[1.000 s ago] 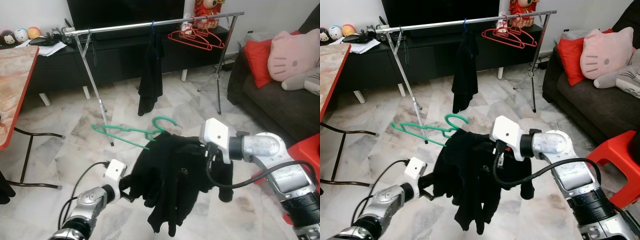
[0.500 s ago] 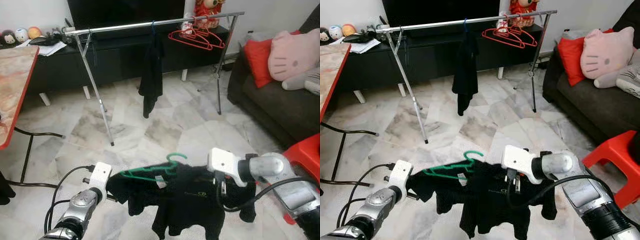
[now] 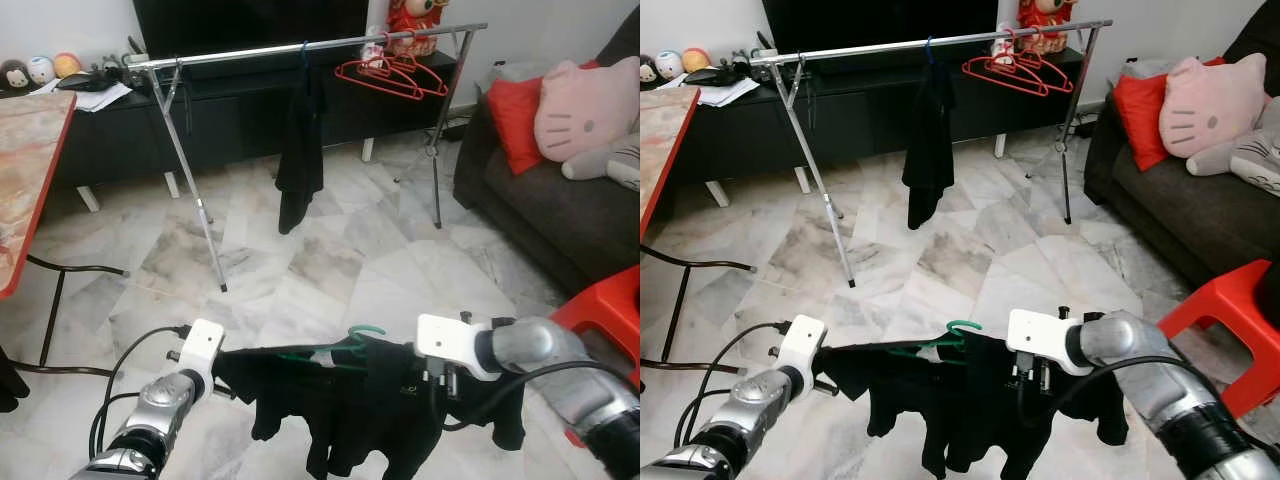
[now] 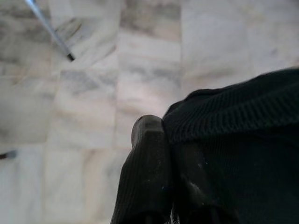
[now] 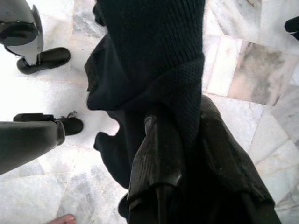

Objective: Hang hanger

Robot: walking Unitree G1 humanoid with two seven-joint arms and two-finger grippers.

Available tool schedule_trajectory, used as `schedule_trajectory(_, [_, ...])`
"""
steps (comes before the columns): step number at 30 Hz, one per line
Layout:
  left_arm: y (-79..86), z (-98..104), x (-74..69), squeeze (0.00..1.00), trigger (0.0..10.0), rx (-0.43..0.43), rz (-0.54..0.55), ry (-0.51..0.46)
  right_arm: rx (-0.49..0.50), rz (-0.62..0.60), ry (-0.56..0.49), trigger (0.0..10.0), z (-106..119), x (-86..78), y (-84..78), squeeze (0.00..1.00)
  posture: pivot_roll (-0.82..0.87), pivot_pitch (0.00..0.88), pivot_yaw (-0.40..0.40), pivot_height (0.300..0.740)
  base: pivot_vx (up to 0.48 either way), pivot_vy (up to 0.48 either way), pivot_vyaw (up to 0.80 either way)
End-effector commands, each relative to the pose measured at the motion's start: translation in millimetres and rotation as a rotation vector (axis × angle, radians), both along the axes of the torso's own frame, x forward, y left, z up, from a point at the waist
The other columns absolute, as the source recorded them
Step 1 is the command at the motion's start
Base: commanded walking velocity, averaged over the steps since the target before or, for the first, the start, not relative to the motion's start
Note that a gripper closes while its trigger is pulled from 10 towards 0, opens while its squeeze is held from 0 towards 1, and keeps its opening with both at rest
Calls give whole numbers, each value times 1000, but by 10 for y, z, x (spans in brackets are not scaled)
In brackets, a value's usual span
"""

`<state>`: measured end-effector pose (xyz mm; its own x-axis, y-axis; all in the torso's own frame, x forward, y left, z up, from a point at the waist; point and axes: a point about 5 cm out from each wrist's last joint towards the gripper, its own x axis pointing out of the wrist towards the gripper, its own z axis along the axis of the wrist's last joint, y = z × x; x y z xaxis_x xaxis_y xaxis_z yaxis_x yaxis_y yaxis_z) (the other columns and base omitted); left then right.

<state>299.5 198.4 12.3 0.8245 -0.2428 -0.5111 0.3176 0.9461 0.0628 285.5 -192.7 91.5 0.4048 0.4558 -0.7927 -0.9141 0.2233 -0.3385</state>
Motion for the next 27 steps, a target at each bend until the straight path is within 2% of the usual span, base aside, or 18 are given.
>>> schedule_trajectory(1, [82,110,75,0,10000,-15,16,-29,-25,-22,-6,10000,6,20,-42,0,-144,2,-19,740,0,0,0])
schedule_trajectory(2, [60,167,112,0,10000,-50,2,-51,-19,-20,14,10000,-43,-7,-2,0,-132,1,-20,740,0,0,0])
schedule_trajectory(3, [60,167,112,0,10000,-50,2,-51,-19,-20,14,10000,-43,-7,-2,0,-132,1,-20,740,0,0,0])
schedule_trajectory(4, [4,266,168,0,10000,-86,-48,-89,-39,-14,31,10000,-142,-47,33,0,-124,0,-20,740,0,0,0])
schedule_trajectory(8, [-87,366,197,0,10000,-139,-137,-112,-52,-63,9,10000,-242,-28,59,0,-124,0,-20,740,0,0,0])
schedule_trajectory(13, [-211,418,152,0,10000,-175,-274,-90,42,-137,7,10000,-302,14,161,0,-113,0,-16,740,0,0,0])
schedule_trajectory(16, [-280,437,98,0,10000,-193,-348,-72,58,-221,-63,10000,-343,107,180,0,-105,0,-15,740,0,0,0])
schedule_trajectory(20, [-352,494,29,0,10000,-230,-437,-64,214,-357,-100,10000,-353,203,282,0,-96,0,-15,740,0,0,0])
schedule_trajectory(21, [-352,494,29,0,10000,-230,-437,-64,214,-357,-100,10000,-353,203,282,0,-96,0,-15,740,0,0,0])
schedule_trajectory(22, [-367,518,18,0,10000,-238,-456,-68,265,-396,-108,10000,-356,229,310,0,-96,0,-15,740,0,0,0])
schedule_trajectory(25, [-409,583,2,0,10000,-244,-490,-94,307,-495,-142,10000,-400,270,326,0,-87,0,-16,740,0,0,0])
schedule_trajectory(27, [-458,631,-22,0,10000,-254,-521,-109,369,-556,-149,10000,-420,283,377,0,-87,0,-16,740,0,0,0])
